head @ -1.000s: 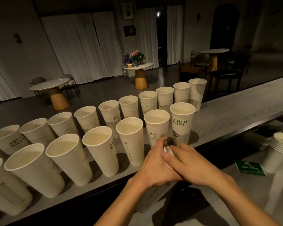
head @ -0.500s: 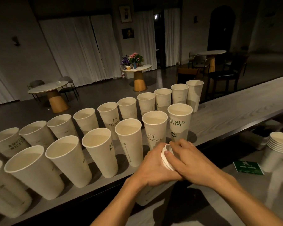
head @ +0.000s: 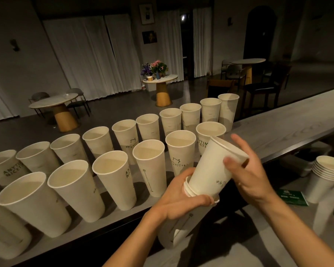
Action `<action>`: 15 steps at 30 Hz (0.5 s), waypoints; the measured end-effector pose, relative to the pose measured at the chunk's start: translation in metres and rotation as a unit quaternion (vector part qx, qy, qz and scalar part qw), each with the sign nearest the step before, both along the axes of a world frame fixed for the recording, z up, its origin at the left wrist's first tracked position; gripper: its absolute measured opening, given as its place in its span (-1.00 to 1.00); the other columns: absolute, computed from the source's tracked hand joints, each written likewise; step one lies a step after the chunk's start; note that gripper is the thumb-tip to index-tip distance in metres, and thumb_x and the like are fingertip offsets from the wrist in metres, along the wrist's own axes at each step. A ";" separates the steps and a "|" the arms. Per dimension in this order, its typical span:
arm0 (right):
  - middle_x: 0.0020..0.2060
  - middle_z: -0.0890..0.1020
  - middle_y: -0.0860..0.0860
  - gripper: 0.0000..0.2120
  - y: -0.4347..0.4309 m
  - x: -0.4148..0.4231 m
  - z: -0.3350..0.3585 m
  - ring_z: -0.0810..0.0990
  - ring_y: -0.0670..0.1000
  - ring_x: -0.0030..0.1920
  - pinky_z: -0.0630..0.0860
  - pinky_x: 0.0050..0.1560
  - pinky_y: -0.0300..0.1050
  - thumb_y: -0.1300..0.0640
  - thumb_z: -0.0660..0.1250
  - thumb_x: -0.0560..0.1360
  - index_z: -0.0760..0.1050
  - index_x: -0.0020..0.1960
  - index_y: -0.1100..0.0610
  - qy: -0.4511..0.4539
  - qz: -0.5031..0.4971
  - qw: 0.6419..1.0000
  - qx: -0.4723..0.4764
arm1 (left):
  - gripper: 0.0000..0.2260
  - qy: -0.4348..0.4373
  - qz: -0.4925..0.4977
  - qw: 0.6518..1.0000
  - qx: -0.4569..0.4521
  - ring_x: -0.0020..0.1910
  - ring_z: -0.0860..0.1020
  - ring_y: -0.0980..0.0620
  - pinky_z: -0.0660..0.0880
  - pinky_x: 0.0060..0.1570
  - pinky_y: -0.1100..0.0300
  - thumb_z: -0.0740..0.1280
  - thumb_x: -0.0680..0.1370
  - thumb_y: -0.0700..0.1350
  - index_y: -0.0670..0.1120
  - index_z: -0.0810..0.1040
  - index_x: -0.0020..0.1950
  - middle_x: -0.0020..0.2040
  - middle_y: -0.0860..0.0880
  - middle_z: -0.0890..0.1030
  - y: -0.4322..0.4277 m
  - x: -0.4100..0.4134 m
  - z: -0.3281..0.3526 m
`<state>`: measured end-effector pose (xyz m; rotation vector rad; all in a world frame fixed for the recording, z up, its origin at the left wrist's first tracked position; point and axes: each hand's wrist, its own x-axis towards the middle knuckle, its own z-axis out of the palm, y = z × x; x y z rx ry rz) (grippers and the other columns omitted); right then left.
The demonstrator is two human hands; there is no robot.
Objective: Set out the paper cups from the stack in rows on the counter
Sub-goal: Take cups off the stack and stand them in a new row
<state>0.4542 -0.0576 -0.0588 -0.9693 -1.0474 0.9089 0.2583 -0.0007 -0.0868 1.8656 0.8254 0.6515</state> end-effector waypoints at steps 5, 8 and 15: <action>0.10 0.71 0.17 -0.16 -0.003 -0.010 -0.018 0.70 0.18 0.14 0.65 0.00 -0.09 0.02 0.70 0.17 0.46 0.35 0.23 -0.039 0.076 0.996 -0.028 | -0.36 -0.013 0.010 1.000 -0.003 0.16 0.63 0.08 0.63 0.18 -0.05 0.60 0.28 0.09 0.16 0.48 0.32 0.17 0.11 0.64 0.001 0.005 -0.003; 0.08 0.73 0.15 -0.34 0.006 0.006 -0.005 0.70 0.18 0.12 0.66 -0.03 -0.08 0.06 0.67 0.24 0.54 0.26 0.19 0.011 0.007 1.000 0.007 | -0.35 -0.004 0.031 1.000 -0.002 0.10 0.62 0.10 0.62 0.09 0.09 0.60 0.23 0.20 0.17 0.47 0.26 0.12 0.13 0.61 0.004 0.006 -0.008; 0.16 0.68 0.02 -0.34 0.037 0.058 0.001 0.67 0.00 0.16 0.60 0.23 0.17 -0.02 0.65 0.24 0.52 0.28 0.03 -0.051 -0.157 0.986 0.008 | -0.23 0.036 0.047 0.998 -0.005 0.17 0.54 0.15 0.53 0.05 0.31 0.55 0.19 0.36 0.15 0.43 0.31 0.18 0.16 0.55 0.013 0.008 -0.013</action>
